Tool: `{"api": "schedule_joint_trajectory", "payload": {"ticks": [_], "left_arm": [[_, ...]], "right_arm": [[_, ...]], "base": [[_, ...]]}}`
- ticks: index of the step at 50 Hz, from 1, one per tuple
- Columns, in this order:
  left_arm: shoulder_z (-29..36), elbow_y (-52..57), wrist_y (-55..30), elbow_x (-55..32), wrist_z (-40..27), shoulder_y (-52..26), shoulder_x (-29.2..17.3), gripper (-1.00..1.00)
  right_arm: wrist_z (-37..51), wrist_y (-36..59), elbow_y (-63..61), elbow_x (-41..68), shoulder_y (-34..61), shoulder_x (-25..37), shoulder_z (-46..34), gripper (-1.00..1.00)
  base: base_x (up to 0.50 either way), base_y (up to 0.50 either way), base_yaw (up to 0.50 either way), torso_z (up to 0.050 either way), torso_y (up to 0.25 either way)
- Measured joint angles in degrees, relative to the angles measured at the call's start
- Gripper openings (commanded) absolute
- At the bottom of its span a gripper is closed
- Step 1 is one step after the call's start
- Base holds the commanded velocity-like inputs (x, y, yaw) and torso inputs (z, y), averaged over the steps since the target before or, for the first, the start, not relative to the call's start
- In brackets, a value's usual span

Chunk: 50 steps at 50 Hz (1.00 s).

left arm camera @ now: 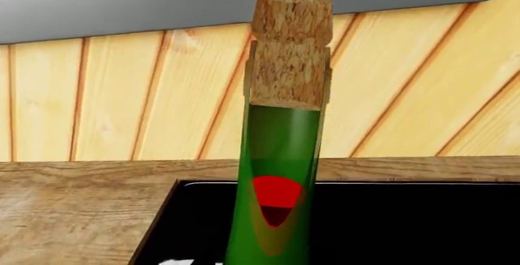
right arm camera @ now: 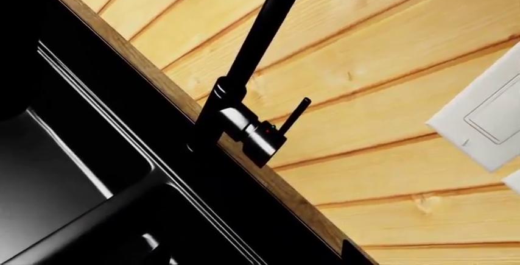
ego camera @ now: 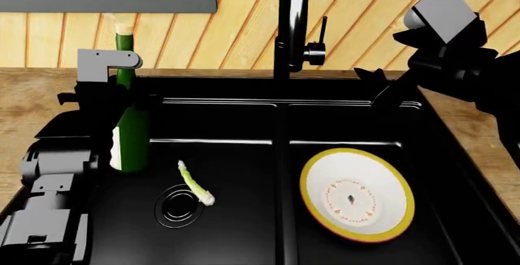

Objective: Pick the bowl and bottle and place them in the sink. Then turn on the water.

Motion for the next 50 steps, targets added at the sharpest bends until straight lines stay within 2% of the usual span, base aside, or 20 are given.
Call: {"api": "schedule_joint_trajectory", "payload": {"ticks": [22, 50], "left_arm": [[-0.71, 4.37, 0.1, -0.1, -0.02, 3.13, -0.44, -1.0], [-4.33, 23.02, -9.13, -4.02, -0.93, 12.64, -4.06, -1.0]], "right_arm": [[0.65, -0.04, 0.45, 0.77, -0.14, -0.23, -0.27, 1.0], [0.86, -0.13, 0.58, 1.24, -0.33, -0.4, -0.26, 1.0]], "base": [[0.0, 0.0, 0.0, 0.0, 0.0], [0.0, 0.0, 0.0, 0.0, -0.003]]}}
